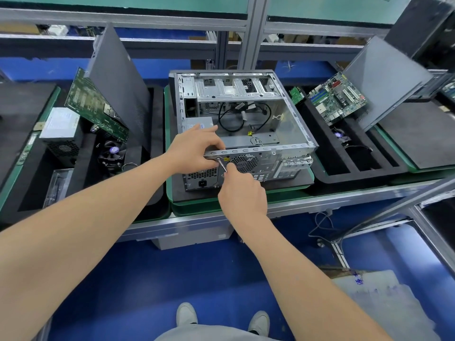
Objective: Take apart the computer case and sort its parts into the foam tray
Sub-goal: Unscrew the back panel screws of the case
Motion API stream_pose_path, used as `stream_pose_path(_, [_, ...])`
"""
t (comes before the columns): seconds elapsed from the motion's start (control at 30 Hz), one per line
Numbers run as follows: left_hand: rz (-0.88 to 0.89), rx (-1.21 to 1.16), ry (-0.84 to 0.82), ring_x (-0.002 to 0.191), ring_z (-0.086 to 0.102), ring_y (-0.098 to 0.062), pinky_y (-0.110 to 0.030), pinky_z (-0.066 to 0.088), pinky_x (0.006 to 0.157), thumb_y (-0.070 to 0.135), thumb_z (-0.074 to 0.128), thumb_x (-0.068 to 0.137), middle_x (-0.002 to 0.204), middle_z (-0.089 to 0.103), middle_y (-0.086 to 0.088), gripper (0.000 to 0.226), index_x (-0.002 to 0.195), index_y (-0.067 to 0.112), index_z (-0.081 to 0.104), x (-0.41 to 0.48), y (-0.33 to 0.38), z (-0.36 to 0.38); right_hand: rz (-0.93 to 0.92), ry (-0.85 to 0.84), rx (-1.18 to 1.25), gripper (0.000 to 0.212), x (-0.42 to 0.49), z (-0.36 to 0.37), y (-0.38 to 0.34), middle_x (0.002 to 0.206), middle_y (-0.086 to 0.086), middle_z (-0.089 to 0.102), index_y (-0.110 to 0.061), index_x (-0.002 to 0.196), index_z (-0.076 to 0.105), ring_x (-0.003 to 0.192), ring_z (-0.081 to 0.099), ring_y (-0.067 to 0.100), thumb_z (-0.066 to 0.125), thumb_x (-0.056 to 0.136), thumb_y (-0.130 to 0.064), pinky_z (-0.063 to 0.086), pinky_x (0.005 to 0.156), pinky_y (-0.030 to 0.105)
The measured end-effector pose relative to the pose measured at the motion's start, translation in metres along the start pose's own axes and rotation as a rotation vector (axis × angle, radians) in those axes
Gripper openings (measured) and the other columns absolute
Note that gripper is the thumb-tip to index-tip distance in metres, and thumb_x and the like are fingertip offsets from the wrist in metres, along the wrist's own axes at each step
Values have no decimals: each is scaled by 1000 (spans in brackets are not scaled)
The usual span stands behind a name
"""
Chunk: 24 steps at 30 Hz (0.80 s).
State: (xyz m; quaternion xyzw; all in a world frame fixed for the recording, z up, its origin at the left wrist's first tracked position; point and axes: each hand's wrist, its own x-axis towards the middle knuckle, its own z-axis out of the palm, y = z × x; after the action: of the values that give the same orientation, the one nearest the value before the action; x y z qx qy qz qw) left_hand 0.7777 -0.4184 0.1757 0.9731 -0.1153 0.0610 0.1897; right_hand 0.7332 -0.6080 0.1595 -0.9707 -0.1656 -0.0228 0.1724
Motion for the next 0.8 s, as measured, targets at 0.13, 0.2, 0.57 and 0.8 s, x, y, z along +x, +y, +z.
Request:
stream_pose_path(0.13, [2,-15,7,149,30,-7,-46,17,126,48,73,84,123,66,21,26,107,36,66,0,2,-1,32,4,151,18,-1,-4,3,79,4,56,-20,101,51,70,51,33,44,109,-33,39,63,39])
stream_pose_path(0.2, [3,-16,2,150,30,-7,-47,16,127,48,74,85,124,66,20,27,108,35,67,0,2,-1,116,-88,316,27,2,-10,2,82,6,67,-16,94,59,71,61,30,44,107,-34,49,65,39])
stream_pose_path(0.57, [9,-6,11,150,30,-8,-47,18,126,44,76,85,127,66,17,32,113,31,68,1,-1,0,686,-853,1840,24,13,-27,18,80,4,67,-10,100,63,44,49,7,46,109,-23,42,38,18])
stream_pose_path(0.8, [20,-3,13,150,30,-9,-48,18,126,43,76,85,127,66,16,31,113,31,67,1,-4,2,630,-872,2109,24,5,-3,18,58,-1,49,-8,94,64,35,38,10,51,107,-24,31,30,22])
